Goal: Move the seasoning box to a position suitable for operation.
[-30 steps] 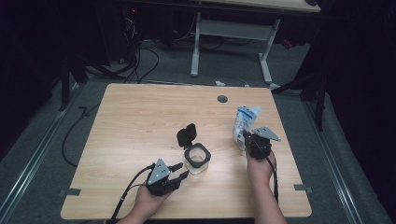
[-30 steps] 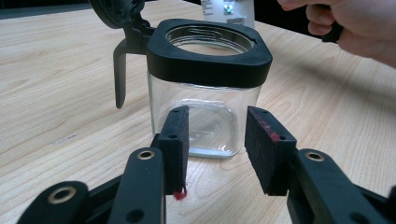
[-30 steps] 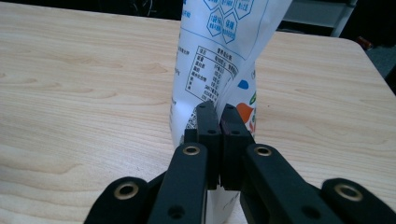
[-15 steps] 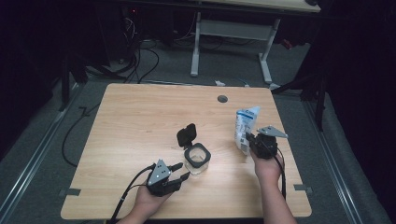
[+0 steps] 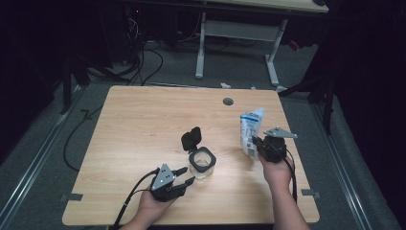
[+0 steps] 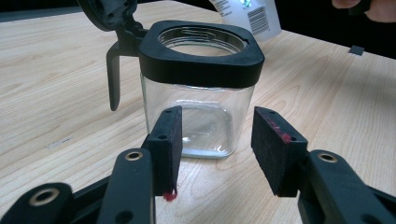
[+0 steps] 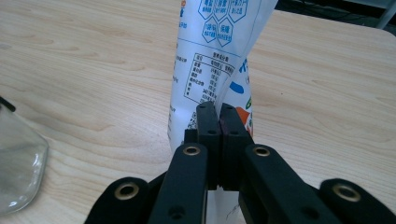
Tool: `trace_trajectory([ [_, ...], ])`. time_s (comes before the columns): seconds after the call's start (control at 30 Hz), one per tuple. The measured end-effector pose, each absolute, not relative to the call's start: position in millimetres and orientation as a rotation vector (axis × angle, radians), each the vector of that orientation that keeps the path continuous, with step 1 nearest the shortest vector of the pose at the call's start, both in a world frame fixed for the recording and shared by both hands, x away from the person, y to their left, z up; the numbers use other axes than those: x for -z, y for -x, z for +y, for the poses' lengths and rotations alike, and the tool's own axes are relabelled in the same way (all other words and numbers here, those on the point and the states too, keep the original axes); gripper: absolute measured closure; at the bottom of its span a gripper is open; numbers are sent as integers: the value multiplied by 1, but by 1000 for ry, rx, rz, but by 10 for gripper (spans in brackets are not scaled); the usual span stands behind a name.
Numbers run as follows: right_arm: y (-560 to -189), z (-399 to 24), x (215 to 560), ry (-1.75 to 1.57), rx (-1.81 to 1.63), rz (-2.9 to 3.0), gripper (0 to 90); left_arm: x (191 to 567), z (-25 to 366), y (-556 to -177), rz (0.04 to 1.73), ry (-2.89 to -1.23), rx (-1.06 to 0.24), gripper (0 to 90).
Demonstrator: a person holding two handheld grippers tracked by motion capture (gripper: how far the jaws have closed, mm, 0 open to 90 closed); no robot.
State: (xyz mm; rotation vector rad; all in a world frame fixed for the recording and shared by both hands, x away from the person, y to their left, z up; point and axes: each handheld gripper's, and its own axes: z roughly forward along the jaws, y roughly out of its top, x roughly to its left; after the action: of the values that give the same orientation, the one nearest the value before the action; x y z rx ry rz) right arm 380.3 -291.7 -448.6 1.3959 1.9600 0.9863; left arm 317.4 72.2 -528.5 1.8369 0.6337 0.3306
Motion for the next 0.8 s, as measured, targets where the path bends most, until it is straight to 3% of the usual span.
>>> trace_trajectory([
  [0.8,-336,-285,438,-1338,-942,2131,895,529,71,-317,630,-1836,-330,533],
])
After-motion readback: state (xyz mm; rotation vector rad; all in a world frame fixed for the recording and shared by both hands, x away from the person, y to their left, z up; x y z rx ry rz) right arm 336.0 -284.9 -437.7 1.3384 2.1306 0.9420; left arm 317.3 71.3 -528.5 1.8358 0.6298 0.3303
